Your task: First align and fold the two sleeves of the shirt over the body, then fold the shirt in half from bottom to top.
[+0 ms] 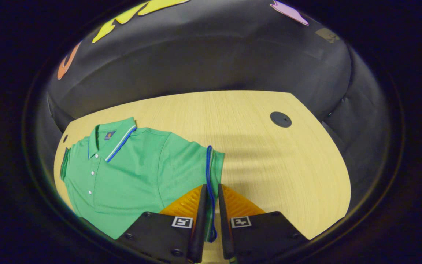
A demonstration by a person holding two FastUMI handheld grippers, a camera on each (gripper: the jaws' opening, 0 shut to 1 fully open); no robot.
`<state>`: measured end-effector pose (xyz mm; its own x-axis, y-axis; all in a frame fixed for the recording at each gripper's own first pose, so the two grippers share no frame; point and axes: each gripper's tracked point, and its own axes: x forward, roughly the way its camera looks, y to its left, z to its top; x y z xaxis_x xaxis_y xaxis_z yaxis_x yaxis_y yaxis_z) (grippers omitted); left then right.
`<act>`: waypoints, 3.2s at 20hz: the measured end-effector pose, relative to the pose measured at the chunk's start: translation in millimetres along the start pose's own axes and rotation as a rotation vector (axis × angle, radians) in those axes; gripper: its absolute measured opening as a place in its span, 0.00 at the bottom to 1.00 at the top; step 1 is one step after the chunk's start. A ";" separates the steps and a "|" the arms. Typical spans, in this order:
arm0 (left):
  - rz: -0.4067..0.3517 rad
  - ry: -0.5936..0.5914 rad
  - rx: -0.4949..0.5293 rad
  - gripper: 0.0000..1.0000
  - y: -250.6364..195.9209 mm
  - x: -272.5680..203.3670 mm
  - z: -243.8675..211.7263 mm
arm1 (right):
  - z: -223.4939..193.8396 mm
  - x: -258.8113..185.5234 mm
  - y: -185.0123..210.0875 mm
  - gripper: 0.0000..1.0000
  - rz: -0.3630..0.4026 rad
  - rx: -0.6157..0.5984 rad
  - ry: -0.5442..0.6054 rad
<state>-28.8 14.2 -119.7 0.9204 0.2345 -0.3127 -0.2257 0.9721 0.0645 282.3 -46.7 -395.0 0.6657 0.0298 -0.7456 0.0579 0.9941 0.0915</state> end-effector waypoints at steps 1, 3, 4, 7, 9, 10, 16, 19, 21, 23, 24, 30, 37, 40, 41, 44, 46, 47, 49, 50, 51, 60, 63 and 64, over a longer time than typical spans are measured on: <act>0.001 0.006 -0.006 1.00 -0.2 0.6 -1.9 | -0.2 0.1 1.0 0.17 -0.001 -0.007 -0.003; 0.005 0.016 -0.013 1.00 1.8 1.1 -5.8 | 1.2 -0.1 1.2 0.10 -0.002 -0.022 -0.008; 0.008 0.021 -0.015 1.00 3.0 1.5 -7.3 | 0.6 0.0 2.4 0.09 -0.002 -0.021 -0.005; 0.017 0.021 -0.021 1.00 8.6 0.1 -7.5 | 1.5 -1.9 -0.8 0.06 -0.029 0.000 0.000; 0.019 0.009 -0.024 1.00 8.4 0.2 -4.9 | 5.7 -5.5 -8.8 0.06 -0.071 -0.001 -0.011; 0.020 0.000 -0.025 1.00 8.9 -0.2 -3.4 | 11.5 -12.3 -5.5 0.06 -0.061 0.002 -0.024; 0.007 -0.013 -0.046 1.00 10.2 -5.1 1.0 | 46.5 -43.6 22.6 0.06 -0.024 -0.038 -0.116; 0.011 -0.014 -0.044 1.00 18.5 -8.6 -2.2 | 55.1 -53.0 48.2 0.06 0.004 -0.096 -0.155; 0.017 -0.009 -0.055 1.00 24.5 -11.8 -6.3 | 53.0 -55.7 71.2 0.06 0.033 -0.119 -0.160; 0.028 -0.003 -0.062 1.00 32.9 -13.4 -9.9 | 47.4 -56.5 92.6 0.08 0.051 -0.138 -0.157; 0.035 -0.001 -0.066 1.00 37.7 -14.1 -11.3 | 44.4 -56.3 103.1 0.08 0.060 -0.147 -0.154; 0.076 0.021 -0.082 1.00 65.0 -20.6 -25.4 | 14.6 -48.2 160.1 0.06 0.110 -0.214 -0.107; 0.096 0.054 -0.098 1.00 88.4 -25.2 -42.8 | -22.9 -34.2 192.1 0.07 0.112 -0.261 -0.032; 0.100 0.065 -0.104 1.00 100.0 -26.4 -48.2 | -28.8 -31.2 194.3 0.07 0.097 -0.266 -0.023; 0.099 0.070 -0.107 1.00 103.4 -25.4 -49.1 | -28.7 -33.3 196.1 0.08 0.101 -0.262 -0.023; 0.086 0.075 -0.110 1.00 111.5 -22.2 -49.9 | -29.1 -37.7 196.2 0.12 0.111 -0.244 -0.019; 0.073 0.071 -0.103 1.00 116.2 -17.2 -46.2 | -26.9 -49.4 197.3 0.19 0.132 -0.216 -0.026; 0.063 0.068 -0.099 1.00 117.7 -12.9 -43.5 | -24.9 -57.9 197.5 0.31 0.146 -0.196 -0.032; 0.029 0.052 -0.090 1.00 117.5 0.1 -36.1 | -20.6 -78.4 197.4 0.55 0.168 -0.161 -0.051; 0.013 0.046 -0.083 1.00 117.5 10.1 -33.8 | -19.3 -89.9 195.0 0.63 0.178 -0.152 -0.061; -0.007 0.039 -0.074 1.00 116.3 20.9 -31.2 | -18.2 -102.1 192.5 0.66 0.182 -0.147 -0.074; -0.145 0.165 -0.046 1.00 80.8 179.3 -59.8 | -29.9 -225.4 126.7 0.89 0.128 -0.198 -0.193; -0.156 0.239 -0.054 1.00 72.8 227.6 -82.0 | -47.5 -259.7 113.1 0.86 0.102 -0.169 -0.195; -0.167 0.253 -0.062 1.00 66.8 245.0 -87.5 | -56.0 -270.3 112.2 0.86 0.100 -0.156 -0.187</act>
<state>153.7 135.6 -274.9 0.8397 0.0536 -0.5405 -0.1042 0.9925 -0.0636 67.2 62.7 -220.2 0.7893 0.1235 -0.6014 -0.1208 0.9916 0.0451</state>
